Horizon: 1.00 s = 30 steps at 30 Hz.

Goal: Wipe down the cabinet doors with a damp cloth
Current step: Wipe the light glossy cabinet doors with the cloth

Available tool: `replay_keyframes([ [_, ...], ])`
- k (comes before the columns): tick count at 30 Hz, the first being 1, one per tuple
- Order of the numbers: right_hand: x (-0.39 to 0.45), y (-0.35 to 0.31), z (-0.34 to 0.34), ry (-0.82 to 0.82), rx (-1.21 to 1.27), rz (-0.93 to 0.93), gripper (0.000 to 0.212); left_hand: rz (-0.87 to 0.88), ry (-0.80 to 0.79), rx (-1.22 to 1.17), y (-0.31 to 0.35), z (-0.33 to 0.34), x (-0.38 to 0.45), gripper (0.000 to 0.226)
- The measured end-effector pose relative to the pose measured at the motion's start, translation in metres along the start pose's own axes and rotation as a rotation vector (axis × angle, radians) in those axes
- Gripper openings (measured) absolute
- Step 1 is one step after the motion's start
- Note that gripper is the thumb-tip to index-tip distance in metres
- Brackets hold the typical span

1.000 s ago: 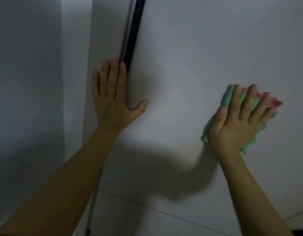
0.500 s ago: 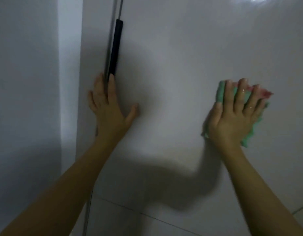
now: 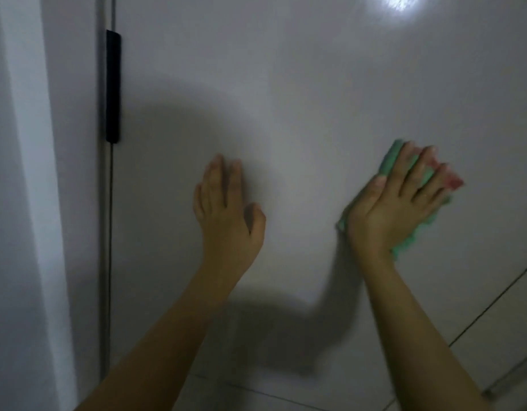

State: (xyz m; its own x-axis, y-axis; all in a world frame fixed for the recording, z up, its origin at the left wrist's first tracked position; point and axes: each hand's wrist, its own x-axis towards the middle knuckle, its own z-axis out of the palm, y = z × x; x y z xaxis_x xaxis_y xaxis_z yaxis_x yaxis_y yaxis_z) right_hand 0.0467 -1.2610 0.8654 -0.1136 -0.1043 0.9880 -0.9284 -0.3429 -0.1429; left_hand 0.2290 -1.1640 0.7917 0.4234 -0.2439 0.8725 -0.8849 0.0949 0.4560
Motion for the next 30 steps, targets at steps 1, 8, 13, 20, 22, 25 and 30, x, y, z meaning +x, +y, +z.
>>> replay_keyframes([
  [1,-0.011,-0.015,0.001,-0.015,0.04,-0.006,0.052,-0.031,-0.002,0.003,0.006,0.002,-0.001,0.068],
  [8,-0.06,0.052,-0.007,-0.22,0.074,-0.745,0.05,-0.034,0.006,-0.043,0.047,0.013,-0.007,0.068],
  [13,-0.016,0.093,-0.006,-0.036,0.004,-0.044,0.05,0.049,-0.039,-0.047,0.072,0.029,-0.024,0.064],
  [20,-0.09,0.09,-0.007,-0.207,0.115,-0.566,0.052,0.052,-0.072,-0.062,0.106,0.051,-0.042,0.066],
  [22,-0.083,0.136,-0.012,-0.178,0.107,-0.565,0.054,0.047,-0.061,-0.071,0.112,0.054,-0.044,0.067],
  [25,-0.055,0.192,-0.015,-0.109,0.037,-0.337,0.054,0.102,-0.056,-0.096,0.129,0.061,-0.049,0.066],
  [30,-0.069,0.157,-0.005,0.013,0.091,0.142,0.052,0.148,-0.098,-0.092,0.159,0.087,-0.071,0.064],
])
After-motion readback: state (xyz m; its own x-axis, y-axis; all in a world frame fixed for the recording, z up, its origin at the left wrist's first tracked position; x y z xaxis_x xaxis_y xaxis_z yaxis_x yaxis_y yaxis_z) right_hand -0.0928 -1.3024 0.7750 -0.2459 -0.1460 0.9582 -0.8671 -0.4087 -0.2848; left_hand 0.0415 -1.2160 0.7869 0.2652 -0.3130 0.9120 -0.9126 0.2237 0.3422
